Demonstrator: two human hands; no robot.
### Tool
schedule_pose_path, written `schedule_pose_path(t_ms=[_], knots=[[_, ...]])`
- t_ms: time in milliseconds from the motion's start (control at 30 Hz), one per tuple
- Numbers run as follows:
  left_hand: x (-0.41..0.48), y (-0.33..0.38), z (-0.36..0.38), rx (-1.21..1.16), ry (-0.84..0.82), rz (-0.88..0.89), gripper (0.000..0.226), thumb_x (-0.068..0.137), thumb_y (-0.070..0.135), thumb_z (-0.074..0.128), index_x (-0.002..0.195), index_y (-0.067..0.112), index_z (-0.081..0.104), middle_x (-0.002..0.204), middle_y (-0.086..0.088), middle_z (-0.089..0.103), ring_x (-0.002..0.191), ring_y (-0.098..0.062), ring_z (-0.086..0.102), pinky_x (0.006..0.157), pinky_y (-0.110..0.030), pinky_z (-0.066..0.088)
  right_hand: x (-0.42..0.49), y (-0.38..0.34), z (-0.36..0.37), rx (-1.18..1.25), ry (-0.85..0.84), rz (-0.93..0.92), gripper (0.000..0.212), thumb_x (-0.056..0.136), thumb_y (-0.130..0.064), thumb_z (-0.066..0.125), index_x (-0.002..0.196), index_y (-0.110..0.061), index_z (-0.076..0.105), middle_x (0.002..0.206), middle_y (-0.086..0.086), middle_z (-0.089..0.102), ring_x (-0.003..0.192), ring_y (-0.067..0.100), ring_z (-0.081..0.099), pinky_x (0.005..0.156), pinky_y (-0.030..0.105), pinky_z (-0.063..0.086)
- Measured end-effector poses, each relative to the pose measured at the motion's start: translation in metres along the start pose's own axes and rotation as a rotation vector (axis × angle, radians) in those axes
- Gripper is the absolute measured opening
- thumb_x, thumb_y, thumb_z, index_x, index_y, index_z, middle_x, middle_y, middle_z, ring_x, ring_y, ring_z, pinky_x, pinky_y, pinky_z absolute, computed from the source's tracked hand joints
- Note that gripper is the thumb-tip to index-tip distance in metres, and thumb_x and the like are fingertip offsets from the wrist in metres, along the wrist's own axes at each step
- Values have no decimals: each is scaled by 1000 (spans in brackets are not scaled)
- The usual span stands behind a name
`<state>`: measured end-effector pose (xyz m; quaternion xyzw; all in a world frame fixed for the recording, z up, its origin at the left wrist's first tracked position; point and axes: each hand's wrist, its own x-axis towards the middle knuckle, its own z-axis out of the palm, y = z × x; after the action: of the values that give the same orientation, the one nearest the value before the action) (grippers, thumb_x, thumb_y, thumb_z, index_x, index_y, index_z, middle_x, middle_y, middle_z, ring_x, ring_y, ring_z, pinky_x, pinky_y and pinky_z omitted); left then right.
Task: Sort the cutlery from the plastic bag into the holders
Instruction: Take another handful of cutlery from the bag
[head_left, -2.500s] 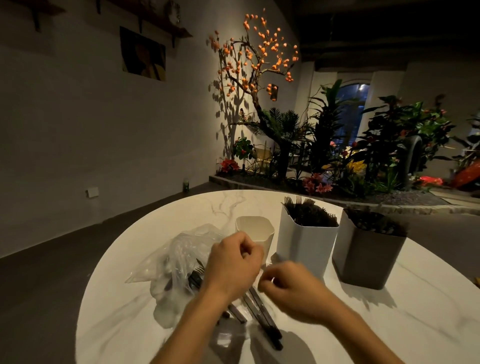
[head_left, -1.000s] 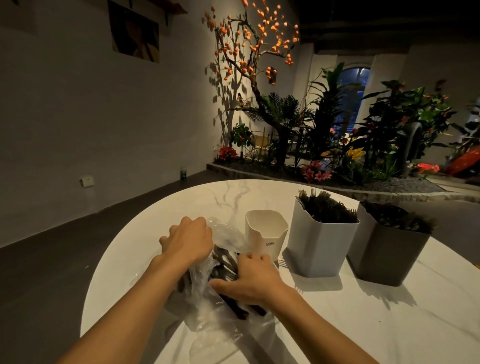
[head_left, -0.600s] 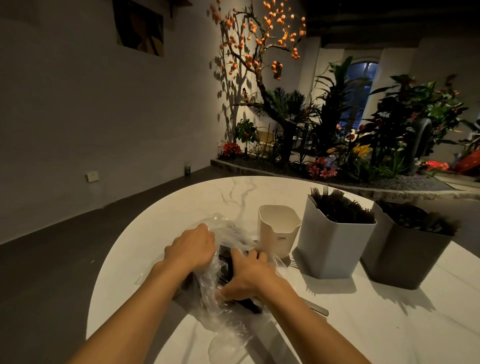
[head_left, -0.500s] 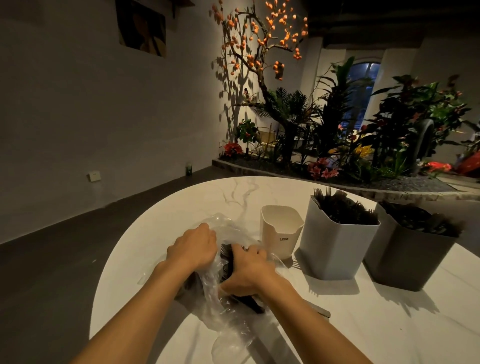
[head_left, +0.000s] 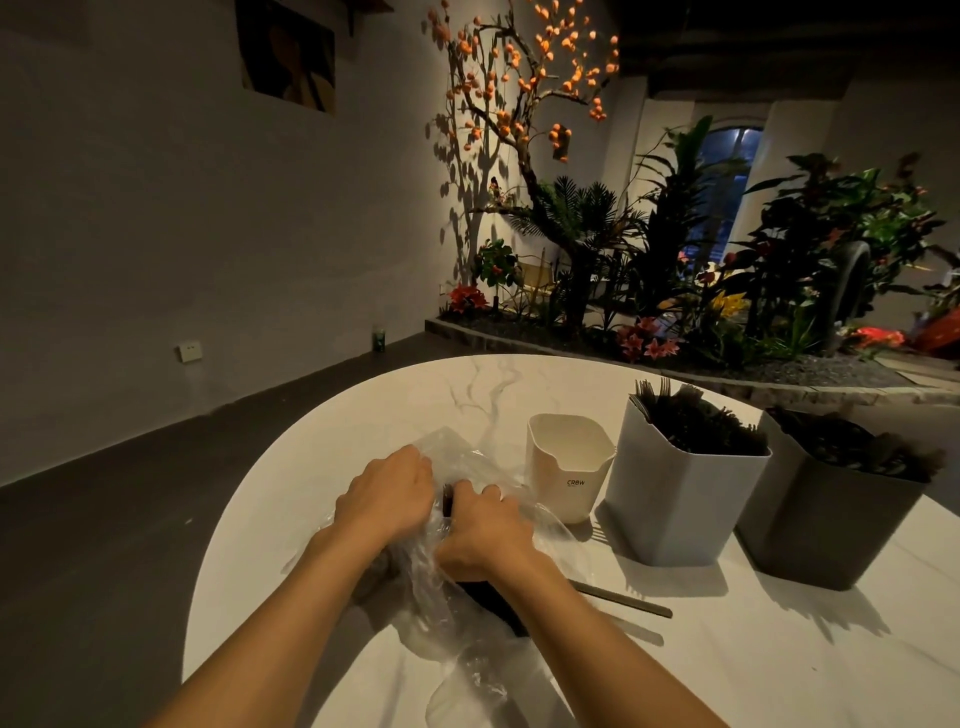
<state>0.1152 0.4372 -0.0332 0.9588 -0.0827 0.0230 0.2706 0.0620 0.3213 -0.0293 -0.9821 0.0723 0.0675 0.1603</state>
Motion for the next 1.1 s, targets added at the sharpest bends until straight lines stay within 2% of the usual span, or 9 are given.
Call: schedule_pose_path(t_ms=[100,267,433,600,733,800,900,1100], knots=[[3,-2,1,-6,9,-12,31,110,42,27,102,23,50,107,-3,59,95,-22,58,84,-39,48,2,-3,3,-31,6,16,76,83,-40,62,147,-19,29,141,14,41,133,37,37,111,50,36],[-1,5,1,0,14,-13,28,109,41,29,103,23,49,107,-3,60,94,-23,59,86,-41,51,5,-9,-4,-25,-97,5,84,85,-44,63,153,-16,23,142,14,47,132,36,45,108,50,42],[-8,10,-4,15,9,2,21,108,43,32,108,27,45,115,-2,61,100,-23,61,96,-46,54,-3,-15,-13,-40,-65,-113,71,92,-40,63,148,-11,32,141,12,52,126,33,53,102,41,44],[-12,3,-12,35,20,10,26,108,42,26,112,26,47,110,-2,59,95,-25,59,91,-46,51,-5,-12,-22,-62,-47,-145,55,92,-28,65,140,-13,43,133,12,57,120,32,56,95,37,45],[-15,4,-18,63,14,25,25,109,42,27,108,25,45,107,-1,58,92,-20,58,87,-41,51,-7,-9,-30,-72,-46,-152,49,90,-21,64,136,-16,50,130,10,60,119,31,58,96,37,47],[-16,5,-21,71,14,25,25,109,42,27,109,25,45,107,0,56,92,-19,57,85,-40,50,-9,-7,-33,-101,-45,-155,45,91,-18,63,134,-14,52,129,11,61,118,32,58,91,36,47],[-20,8,-28,88,32,26,25,110,39,26,105,24,45,104,1,53,90,-19,54,80,-38,43,-14,-6,-35,-184,-10,-171,40,92,-16,58,131,-13,51,127,12,61,115,33,59,89,37,47],[-26,10,-36,72,50,8,23,110,36,27,104,23,45,103,1,53,90,-18,53,83,-39,43,-30,-8,-45,-334,-12,-187,39,93,-8,53,132,-9,50,124,15,61,112,36,60,83,39,48]])
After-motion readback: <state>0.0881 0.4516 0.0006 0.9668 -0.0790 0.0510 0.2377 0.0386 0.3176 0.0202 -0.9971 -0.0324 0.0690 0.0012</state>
